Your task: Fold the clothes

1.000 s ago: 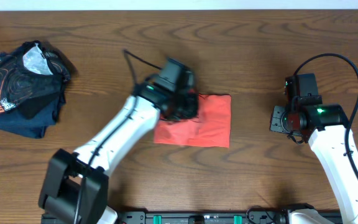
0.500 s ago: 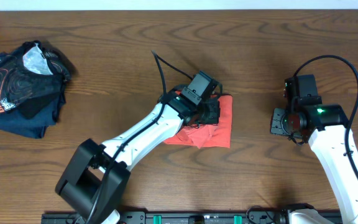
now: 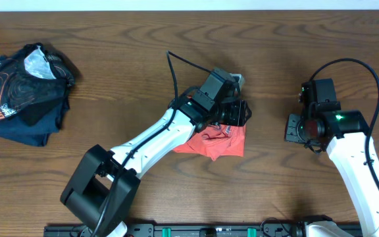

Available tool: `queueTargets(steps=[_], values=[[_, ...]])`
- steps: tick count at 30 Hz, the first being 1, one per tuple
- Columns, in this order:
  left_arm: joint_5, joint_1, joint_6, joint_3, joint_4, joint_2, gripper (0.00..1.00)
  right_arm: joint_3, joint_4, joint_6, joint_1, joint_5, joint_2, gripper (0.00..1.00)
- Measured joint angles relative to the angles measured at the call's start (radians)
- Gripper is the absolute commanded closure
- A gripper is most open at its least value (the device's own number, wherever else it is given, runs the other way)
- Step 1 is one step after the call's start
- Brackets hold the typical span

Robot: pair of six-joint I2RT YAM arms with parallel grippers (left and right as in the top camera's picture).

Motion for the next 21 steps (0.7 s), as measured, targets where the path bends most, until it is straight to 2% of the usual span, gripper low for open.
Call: queueTargets(steps=[6,11,16,18,21], values=[[-0.027,0.113,0.079,0.000,-0.157,-0.158,0.52,-0.001,0.117,-0.147,0.002,-0.203,0.000,0.47],[-0.061,0.341,0.109,0.007,-0.302,-0.317,0.52,-0.001,0.209,-0.198,0.054,-0.310,0.003,0.45],[-0.081,0.475,0.119,0.009,-0.443,-0.327,0.51,-0.001,0.334,-0.230,0.184,-0.351,0.069,0.39],[-0.083,0.488,0.121,0.003,-0.460,-0.309,0.47,-0.001,0.391,-0.241,0.230,-0.350,0.111,0.39],[-0.082,0.483,0.122,-0.014,-0.473,-0.274,0.47,-0.001,0.469,-0.252,0.288,-0.334,0.189,0.38]])
